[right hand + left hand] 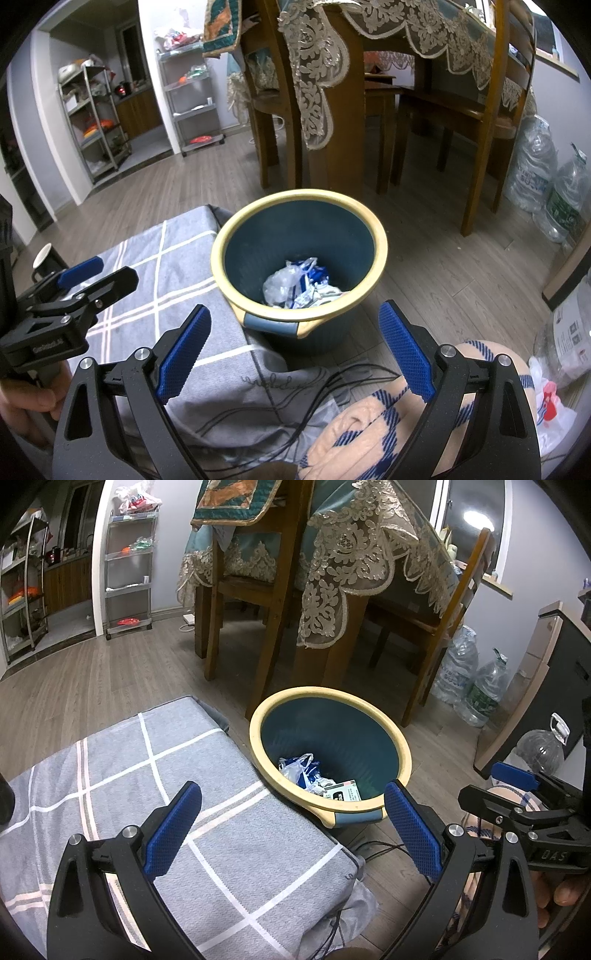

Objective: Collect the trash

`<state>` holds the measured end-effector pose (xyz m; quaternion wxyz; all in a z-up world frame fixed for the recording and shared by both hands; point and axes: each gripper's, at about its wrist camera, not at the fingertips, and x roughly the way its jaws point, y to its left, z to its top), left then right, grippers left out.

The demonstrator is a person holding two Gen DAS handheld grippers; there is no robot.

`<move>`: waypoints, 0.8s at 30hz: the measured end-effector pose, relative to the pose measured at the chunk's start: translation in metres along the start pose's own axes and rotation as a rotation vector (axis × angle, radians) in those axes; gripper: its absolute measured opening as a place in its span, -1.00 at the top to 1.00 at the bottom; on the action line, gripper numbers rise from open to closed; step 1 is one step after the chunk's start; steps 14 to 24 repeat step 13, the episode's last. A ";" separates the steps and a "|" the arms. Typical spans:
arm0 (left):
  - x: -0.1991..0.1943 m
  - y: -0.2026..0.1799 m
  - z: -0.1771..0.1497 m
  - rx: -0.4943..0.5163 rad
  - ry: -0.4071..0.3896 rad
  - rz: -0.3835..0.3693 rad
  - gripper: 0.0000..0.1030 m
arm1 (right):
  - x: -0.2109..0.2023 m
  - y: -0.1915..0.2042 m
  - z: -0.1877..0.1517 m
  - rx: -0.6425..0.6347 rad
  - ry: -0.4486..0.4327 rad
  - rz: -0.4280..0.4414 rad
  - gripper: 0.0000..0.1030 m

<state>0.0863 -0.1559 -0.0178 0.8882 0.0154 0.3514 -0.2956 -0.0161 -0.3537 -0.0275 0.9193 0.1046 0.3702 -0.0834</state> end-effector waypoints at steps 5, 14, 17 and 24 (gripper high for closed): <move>-0.001 -0.001 0.000 0.003 -0.005 -0.003 -0.89 | 0.000 0.000 0.000 0.000 0.000 0.000 -0.79; 0.001 0.000 -0.001 -0.002 0.009 0.006 -0.89 | 0.000 0.000 0.000 0.000 0.001 -0.001 -0.79; 0.001 0.000 -0.001 -0.002 0.009 0.006 -0.89 | 0.000 0.000 0.000 0.000 0.001 -0.001 -0.79; 0.001 0.000 -0.001 -0.002 0.009 0.006 -0.89 | 0.000 0.000 0.000 0.000 0.001 -0.001 -0.79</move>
